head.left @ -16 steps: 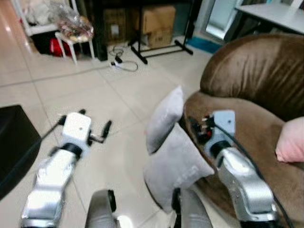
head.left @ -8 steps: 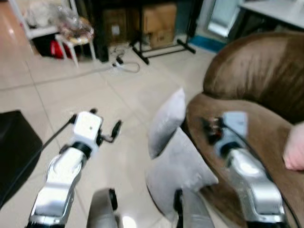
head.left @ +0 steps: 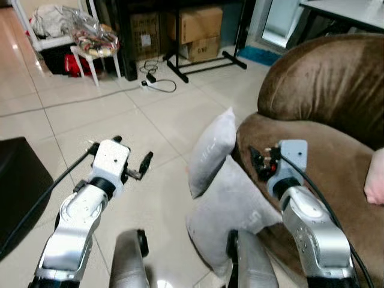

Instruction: Move the pillow to the sofa from floor

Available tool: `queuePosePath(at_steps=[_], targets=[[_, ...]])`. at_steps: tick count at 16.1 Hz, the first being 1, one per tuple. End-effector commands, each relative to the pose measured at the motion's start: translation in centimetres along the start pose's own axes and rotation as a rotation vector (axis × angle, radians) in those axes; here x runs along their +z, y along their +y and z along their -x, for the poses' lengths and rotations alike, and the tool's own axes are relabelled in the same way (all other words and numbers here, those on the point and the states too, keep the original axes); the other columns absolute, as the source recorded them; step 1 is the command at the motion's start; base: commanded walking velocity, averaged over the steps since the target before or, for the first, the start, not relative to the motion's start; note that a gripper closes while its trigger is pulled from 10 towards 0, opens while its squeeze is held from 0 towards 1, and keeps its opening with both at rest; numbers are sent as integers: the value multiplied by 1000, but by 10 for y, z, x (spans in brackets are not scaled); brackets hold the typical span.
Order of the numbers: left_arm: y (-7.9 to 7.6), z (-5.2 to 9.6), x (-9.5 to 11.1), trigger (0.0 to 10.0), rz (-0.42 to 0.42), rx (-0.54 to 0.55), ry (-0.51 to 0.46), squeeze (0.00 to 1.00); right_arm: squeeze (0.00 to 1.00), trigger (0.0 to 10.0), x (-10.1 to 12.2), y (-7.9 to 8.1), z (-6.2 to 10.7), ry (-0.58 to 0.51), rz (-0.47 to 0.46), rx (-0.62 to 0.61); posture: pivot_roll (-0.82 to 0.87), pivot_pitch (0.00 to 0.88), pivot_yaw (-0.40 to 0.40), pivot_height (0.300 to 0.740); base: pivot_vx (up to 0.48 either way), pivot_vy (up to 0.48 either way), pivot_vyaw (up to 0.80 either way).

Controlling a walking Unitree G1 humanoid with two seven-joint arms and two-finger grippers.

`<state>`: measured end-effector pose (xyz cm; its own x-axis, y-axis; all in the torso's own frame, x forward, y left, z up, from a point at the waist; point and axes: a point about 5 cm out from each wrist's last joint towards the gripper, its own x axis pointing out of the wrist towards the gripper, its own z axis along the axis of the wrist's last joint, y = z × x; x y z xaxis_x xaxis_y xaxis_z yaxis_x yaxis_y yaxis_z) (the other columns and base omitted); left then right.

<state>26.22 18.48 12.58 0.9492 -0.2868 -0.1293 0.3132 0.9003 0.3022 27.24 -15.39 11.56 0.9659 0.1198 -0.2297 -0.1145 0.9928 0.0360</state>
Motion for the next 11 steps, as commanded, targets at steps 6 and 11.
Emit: queuePosePath(at_steps=[6, 11], targets=[[-11, 3, -7, 10000, -24, -86, 38, 0, 0, 10000, -11, 1, -28, 72, 33, 45, -87, 0, -30, 441, 0, 0, 0], [-23, 11, -4, 10000, -35, -187, 47, 0, 1000, 10000, -34, -2, -52, 181, 60, 20, -53, 0, -37, 431, 0, 0, 0]])
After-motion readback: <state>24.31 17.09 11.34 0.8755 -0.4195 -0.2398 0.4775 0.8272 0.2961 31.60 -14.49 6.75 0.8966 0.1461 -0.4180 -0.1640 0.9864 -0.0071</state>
